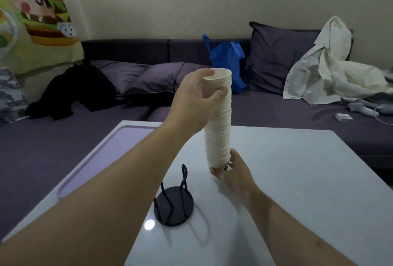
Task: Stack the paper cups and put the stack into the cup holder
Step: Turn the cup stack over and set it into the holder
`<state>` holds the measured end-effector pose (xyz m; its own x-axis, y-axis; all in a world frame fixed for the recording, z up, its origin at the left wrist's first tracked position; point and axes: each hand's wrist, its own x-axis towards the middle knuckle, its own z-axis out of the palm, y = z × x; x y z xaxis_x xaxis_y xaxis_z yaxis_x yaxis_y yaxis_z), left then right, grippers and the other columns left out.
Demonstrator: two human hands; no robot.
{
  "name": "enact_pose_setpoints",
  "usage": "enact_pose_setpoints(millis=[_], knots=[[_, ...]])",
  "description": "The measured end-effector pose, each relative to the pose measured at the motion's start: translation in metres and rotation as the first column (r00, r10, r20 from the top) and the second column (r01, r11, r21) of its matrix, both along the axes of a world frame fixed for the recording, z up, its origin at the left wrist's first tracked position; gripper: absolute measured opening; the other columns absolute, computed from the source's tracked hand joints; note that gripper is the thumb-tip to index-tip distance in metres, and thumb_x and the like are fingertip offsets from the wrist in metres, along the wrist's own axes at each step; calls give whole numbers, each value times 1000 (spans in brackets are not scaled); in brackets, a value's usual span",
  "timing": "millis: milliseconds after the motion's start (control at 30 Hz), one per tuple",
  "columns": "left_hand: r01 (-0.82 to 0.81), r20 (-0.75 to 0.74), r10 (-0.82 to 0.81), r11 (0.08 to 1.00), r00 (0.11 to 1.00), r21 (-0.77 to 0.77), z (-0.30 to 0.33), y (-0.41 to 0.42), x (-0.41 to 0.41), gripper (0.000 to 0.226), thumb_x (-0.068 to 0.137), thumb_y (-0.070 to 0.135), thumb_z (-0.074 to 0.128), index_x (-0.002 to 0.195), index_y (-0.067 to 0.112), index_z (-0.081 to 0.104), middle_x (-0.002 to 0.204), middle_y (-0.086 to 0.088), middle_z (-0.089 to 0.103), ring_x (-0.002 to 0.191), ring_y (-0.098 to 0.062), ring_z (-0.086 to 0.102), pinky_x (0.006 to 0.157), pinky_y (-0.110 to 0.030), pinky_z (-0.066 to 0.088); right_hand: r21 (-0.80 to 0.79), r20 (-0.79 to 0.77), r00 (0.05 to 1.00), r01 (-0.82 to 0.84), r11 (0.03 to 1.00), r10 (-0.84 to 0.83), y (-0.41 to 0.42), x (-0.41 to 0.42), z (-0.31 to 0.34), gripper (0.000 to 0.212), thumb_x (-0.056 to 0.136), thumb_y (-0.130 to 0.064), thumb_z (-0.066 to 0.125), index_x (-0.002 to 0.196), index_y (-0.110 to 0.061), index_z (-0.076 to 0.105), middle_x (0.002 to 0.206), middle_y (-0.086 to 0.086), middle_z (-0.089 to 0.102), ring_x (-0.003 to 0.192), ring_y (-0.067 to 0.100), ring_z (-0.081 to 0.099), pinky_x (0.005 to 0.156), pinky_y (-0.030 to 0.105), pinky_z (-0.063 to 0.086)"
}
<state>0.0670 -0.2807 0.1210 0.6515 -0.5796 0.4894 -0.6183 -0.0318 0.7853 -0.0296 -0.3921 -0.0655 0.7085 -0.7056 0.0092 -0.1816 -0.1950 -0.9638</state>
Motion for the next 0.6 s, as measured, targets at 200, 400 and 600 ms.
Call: enact_pose_setpoints(millis=[200,400,600], knots=[[-115,-177,87,981,980,-156,8,47,7,48,90,43,77,134,27,67,118,3,71,105,-21,73,94,-46,63,101,135,989,-76,992,62,-12,-37,27,59,73,-15,85,122,-43,69,111,1,71,96,19,72,89,42,60],[-224,-380,167,968,910,-111,-10,107,15,22,95,42,75,108,24,78,106,-3,79,105,-26,75,83,-41,66,250,350,937,-93,964,-1,-28,-79,53,47,87,5,79,128,-18,72,125,16,67,107,32,71,98,53,61],[-188,-586,141,982,798,-19,-29,139,15,42,99,46,68,114,6,72,111,-13,77,98,-28,79,84,-50,66,290,389,920,-84,953,-37,-38,-102,73,39,95,5,69,132,-7,64,134,23,64,108,34,70,91,45,61]])
